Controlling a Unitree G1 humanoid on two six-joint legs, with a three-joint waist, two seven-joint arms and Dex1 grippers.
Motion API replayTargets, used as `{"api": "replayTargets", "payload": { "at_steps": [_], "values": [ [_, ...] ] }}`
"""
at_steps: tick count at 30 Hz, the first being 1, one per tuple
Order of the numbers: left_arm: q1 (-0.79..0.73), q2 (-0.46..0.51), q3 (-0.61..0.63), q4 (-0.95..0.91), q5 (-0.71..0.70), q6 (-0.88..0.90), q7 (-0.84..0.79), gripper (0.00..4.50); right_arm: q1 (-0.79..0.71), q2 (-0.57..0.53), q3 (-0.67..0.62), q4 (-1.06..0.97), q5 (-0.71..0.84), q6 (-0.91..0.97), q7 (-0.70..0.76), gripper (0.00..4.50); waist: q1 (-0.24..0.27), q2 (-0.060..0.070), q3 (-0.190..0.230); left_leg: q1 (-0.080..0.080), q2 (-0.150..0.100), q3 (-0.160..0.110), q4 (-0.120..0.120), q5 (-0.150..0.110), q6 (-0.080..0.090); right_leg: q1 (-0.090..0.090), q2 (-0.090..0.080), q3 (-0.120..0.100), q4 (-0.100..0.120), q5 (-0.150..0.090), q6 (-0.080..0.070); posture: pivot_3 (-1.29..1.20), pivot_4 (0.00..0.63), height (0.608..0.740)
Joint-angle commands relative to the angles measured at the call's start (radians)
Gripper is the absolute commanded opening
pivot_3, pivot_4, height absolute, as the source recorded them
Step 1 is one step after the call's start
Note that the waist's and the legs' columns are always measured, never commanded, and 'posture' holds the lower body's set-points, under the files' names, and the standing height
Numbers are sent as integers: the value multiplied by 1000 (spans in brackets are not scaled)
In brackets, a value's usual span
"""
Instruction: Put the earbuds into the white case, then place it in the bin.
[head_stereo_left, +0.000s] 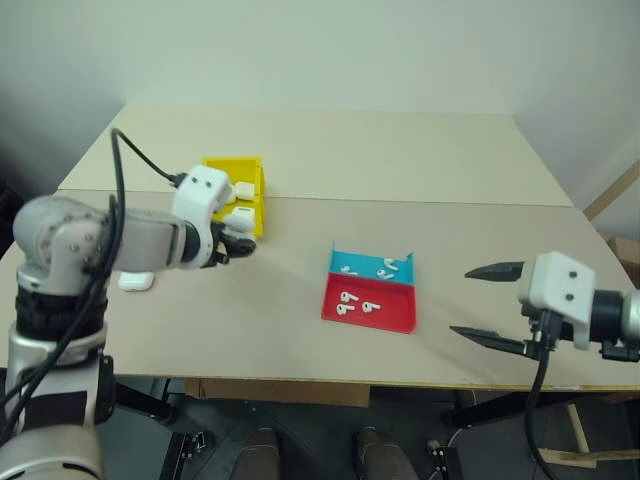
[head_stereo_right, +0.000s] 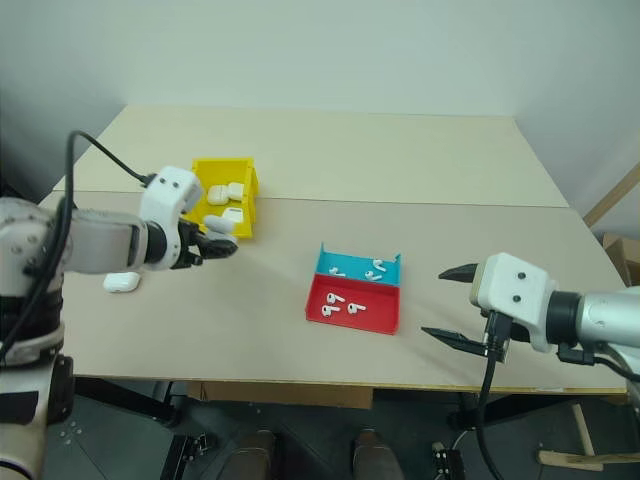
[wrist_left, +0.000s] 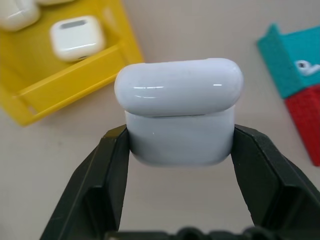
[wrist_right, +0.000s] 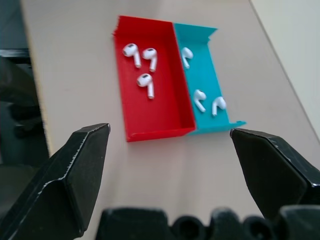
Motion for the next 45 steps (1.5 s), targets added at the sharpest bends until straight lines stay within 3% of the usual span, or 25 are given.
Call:
{"api": "replayTargets", "payload": {
  "at_steps": [1, 4, 6, 8, 11, 16, 25, 29, 34, 42, 45],
  "values": [
    [111, -34, 10, -196, 131, -296, -153, 2775, -85, -71, 34, -10, 45, 46, 33, 4500, 6, 0, 0, 0, 0, 0, 0, 0, 0, 1, 0, -1, -2, 0, 0, 0, 150, 740],
    [198, -95, 23, -185, 192, -493, -312, 2775, -163, -115, 103, -3, 44, 63, 44, 4500, 9, 0, 0, 0, 0, -1, 0, 0, 0, 2, 0, -1, -2, 0, 0, 0, 150, 740],
    [286, -162, 0, -158, 355, -818, -454, 2775, -241, -155, 177, 7, 48, 110, 51, 4500, 8, 2, -1, 0, 0, 0, 0, 0, 0, 2, 0, -1, -2, 0, 0, 0, 150, 740],
    [331, -214, -15, -118, 443, -977, -521, 2775, -306, -177, 243, 21, 37, 148, 51, 4500, 8, 2, -1, 0, 0, 2, 0, 0, 0, 2, 0, 0, -3, 0, 0, 0, 150, 740],
    [371, -396, 15, -14, 470, -1249, -625, 2775, -402, -175, 339, 42, -1, 148, 60, 4500, 10, 2, -1, 0, 0, 2, 1, 0, 1, 2, 0, 0, -4, 1, -1, 0, 150, 740],
    [412, -535, 42, 96, 430, -1519, -865, 2775, -517, -136, 433, 58, -42, 137, 78, 4500, 7, 3, -2, -1, 1, 2, 2, -1, 3, 1, 0, 0, -4, 1, 0, 0, 150, 740],
    [429, -505, 28, 311, 389, -1703, -1386, 2775, -807, -74, 660, 53, -60, 422, 127, 4500, 3, 4, -2, 0, 2, 2, 3, -2, 3, 1, 1, 0, -3, 1, 0, 0, 150, 740],
    [439, -502, 27, 373, 385, -1758, -1536, 2775, -920, -21, 780, 32, -93, 519, 136, 4500, 3, 4, -3, -2, 2, 2, 3, -2, 4, -2, 2, 0, -3, 1, 0, 0, 150, 740],
    [459, -481, 16, 374, 447, -1796, -1561, 2775, -1031, 84, 968, 48, -187, 623, 83, 4500, 2, 5, -3, -6, 2, 1, 4, -2, 4, -5, 2, 0, -2, 1, 0, 0, 150, 740],
    [484, -399, 21, 355, 487, -1789, -1562, 2775, -1104, 255, 1105, 138, -224, 689, 31, 4500, 0, 5, -3, -9, 2, 1, 4, -2, 4, -10, 1, 0, 2, 1, -1, 0, 150, 740],
    [491, -389, 25, 357, 468, -1792, -1570, 2775, -1107, 261, 1154, 173, -255, 651, 37, 3884, 3, 5, -3, -9, 2, 1, 5, -2, 4, -12, 1, 0, 4, 1, -1, 0, 150, 740]
  ]
}}
